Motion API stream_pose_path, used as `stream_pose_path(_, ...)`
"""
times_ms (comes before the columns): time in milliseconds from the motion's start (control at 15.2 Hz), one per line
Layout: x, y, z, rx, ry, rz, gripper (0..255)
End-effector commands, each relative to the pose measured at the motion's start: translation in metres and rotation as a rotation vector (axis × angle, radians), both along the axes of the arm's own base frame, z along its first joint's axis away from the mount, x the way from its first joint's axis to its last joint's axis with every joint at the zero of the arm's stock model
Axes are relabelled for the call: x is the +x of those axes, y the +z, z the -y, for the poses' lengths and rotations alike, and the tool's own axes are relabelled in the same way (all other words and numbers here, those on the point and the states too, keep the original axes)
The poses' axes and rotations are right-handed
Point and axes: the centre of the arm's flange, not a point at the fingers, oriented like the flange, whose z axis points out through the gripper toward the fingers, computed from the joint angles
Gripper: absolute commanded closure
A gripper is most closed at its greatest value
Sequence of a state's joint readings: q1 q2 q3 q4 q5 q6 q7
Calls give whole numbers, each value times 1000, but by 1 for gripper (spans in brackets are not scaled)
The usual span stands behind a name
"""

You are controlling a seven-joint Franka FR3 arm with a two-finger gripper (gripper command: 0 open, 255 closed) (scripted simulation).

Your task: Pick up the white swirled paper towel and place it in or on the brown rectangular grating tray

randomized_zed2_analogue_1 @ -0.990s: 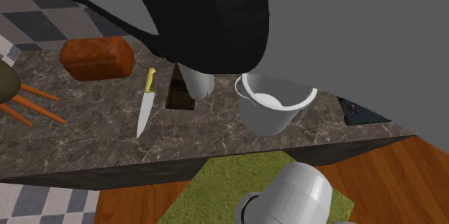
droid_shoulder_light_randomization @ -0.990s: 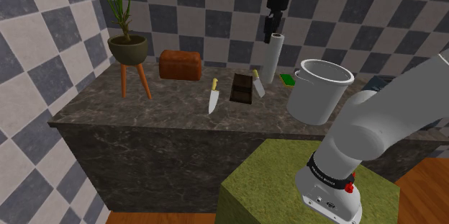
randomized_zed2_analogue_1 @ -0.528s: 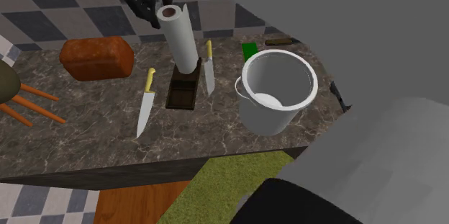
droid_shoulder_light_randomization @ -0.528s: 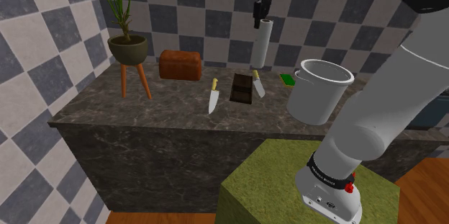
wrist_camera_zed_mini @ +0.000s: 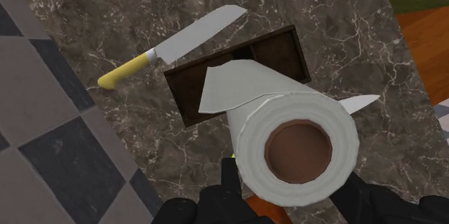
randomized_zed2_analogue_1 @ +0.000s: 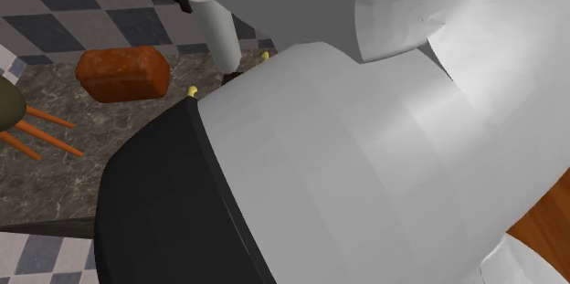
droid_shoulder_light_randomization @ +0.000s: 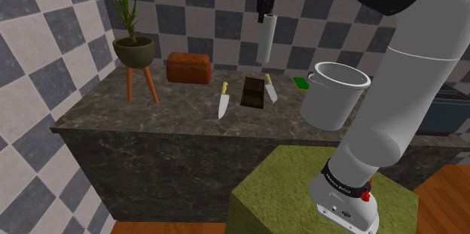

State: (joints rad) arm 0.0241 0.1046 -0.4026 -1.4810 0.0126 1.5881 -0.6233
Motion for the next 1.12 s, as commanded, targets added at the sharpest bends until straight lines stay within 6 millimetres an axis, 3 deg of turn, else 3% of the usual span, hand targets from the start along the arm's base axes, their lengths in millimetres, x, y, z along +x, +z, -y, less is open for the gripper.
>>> stream_pose_path(0, 1, -9, 2, 0, 0, 0, 255)
stream_pose_path(1056, 1, -93, 2, 0, 0, 0, 255)
